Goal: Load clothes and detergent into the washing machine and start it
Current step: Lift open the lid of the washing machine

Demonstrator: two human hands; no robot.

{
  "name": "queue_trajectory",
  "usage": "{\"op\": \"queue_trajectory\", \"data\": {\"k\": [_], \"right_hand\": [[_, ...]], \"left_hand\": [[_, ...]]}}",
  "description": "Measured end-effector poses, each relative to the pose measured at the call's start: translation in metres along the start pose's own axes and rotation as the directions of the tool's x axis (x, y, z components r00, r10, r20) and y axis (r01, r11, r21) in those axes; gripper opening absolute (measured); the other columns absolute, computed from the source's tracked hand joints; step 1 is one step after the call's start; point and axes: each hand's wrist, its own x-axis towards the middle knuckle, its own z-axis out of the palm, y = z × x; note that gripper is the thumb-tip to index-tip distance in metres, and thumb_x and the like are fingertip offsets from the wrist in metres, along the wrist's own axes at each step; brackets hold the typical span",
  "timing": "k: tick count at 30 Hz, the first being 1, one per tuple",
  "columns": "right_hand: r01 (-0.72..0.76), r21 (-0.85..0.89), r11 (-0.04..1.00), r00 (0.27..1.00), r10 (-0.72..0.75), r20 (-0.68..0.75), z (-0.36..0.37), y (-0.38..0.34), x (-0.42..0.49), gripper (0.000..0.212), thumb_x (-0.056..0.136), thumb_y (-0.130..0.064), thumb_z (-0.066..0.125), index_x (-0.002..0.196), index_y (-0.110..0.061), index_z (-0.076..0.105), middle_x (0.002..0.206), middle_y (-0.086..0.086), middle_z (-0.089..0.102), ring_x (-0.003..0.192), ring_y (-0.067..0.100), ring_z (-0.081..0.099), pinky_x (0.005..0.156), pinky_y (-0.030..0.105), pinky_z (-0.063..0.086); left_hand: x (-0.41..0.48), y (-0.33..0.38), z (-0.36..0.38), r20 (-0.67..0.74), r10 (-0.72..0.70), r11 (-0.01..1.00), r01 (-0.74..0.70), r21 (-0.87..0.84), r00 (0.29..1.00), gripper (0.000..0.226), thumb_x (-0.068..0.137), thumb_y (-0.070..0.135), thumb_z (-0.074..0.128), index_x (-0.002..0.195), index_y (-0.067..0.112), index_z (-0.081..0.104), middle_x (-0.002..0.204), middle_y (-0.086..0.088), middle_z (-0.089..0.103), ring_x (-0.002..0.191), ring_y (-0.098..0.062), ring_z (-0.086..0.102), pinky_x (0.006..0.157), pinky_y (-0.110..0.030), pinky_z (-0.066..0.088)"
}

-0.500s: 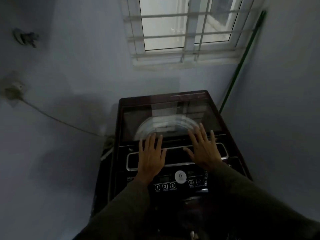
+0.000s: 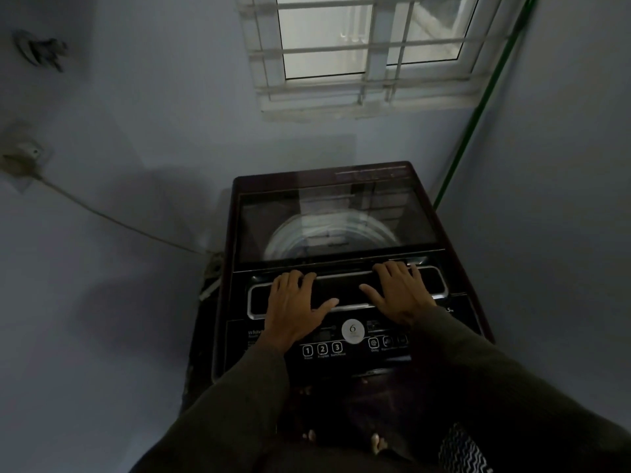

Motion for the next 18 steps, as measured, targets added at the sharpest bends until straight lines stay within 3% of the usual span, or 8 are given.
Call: {"op": "queue_trajectory", "data": {"k": [5, 12, 16, 18], "right_hand": [[-0.005, -0.008, 1.0, 1.0, 0.005, 0.004, -0.004, -0.002, 0.001, 0.065, 0.094, -0.064, 0.03, 0.134, -0.015, 0.048, 0.132, 0.008, 0.051, 0.126, 0.025, 0.044, 0.113, 0.048, 0.028], [-0.036, 0.019, 0.999, 0.994, 0.037, -0.1, -0.032, -0.008, 0.008, 0.059, 0.094, -0.065, 0.032, 0.115, -0.016, 0.059, 0.124, 0.01, 0.057, 0.12, 0.026, 0.047, 0.106, 0.045, 0.035], [-0.039, 0.069, 0.997, 0.975, 0.053, -0.216, -0.061, -0.009, 0.02, 0.054, 0.095, -0.062, 0.034, 0.101, -0.017, 0.063, 0.114, 0.009, 0.062, 0.112, 0.027, 0.051, 0.099, 0.045, 0.037], [-0.048, 0.103, 0.993, 0.97, 0.071, -0.233, -0.074, -0.009, 0.025, 0.055, 0.097, -0.06, 0.032, 0.098, -0.016, 0.065, 0.11, 0.009, 0.064, 0.11, 0.027, 0.053, 0.1, 0.045, 0.037]], "left_hand": [[-0.003, 0.007, -0.014, 0.146, -0.02, 0.998, 0.011, 0.064, 0.989, 0.108, 0.064, 0.096, 0.038, 0.139, 0.019, 0.047, 0.129, -0.005, 0.049, 0.12, -0.024, 0.044, 0.111, -0.042, 0.033], [0.003, 0.011, -0.041, 0.07, -0.011, 0.999, 0.008, 0.036, 0.997, 0.101, 0.069, 0.093, 0.04, 0.143, 0.025, 0.044, 0.138, -0.004, 0.046, 0.129, -0.024, 0.04, 0.112, -0.038, 0.029], [0.026, 0.01, -0.07, -0.042, 0.089, 0.984, -0.081, 0.157, 0.995, 0.101, 0.07, 0.096, 0.031, 0.132, 0.02, 0.056, 0.124, -0.004, 0.062, 0.117, -0.023, 0.055, 0.114, -0.039, 0.031], [0.04, 0.009, -0.084, -0.083, 0.125, 0.976, -0.108, 0.188, 0.989, 0.102, 0.068, 0.098, 0.027, 0.122, 0.019, 0.062, 0.115, -0.003, 0.067, 0.108, -0.023, 0.06, 0.107, -0.038, 0.038]]}}
